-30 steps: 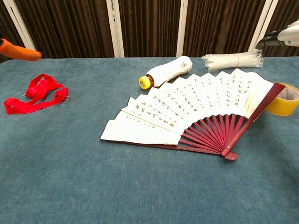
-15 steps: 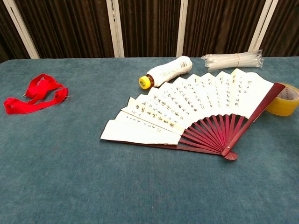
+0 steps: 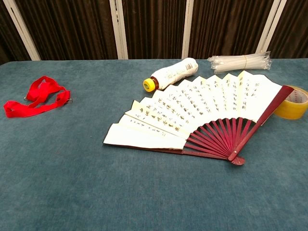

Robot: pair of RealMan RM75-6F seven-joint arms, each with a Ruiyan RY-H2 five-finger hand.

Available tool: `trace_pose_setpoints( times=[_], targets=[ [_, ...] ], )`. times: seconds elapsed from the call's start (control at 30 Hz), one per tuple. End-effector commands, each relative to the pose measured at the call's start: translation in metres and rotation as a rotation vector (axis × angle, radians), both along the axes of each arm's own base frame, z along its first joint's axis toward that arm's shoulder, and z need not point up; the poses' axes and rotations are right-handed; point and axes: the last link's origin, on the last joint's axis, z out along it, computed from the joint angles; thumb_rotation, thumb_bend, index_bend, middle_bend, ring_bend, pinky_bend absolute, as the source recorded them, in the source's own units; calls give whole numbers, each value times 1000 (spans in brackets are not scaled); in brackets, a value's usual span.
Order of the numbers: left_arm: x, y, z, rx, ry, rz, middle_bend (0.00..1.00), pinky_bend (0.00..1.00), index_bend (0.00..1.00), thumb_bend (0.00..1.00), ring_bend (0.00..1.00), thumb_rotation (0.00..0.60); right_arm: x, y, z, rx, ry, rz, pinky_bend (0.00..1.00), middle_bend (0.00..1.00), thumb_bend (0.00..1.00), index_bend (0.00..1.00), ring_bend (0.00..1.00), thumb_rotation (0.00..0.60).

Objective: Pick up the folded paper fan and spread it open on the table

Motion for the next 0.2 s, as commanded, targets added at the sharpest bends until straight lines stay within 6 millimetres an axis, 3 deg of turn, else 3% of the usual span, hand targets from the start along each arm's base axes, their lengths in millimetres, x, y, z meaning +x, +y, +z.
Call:
trace_pose_setpoints(
  times=[0.03,0.2],
  targets=[
    [-2,-2,1,12,-3,-4,88,98,96,236,0,600,-12,16,8,21,28,-26,152,47,155,95,181,600],
    [1,-1,2,34,-5,-31,88,98,95,237,0,600,-12,17,14,2,-10,-25,152,47,155,94,181,600]
  ],
)
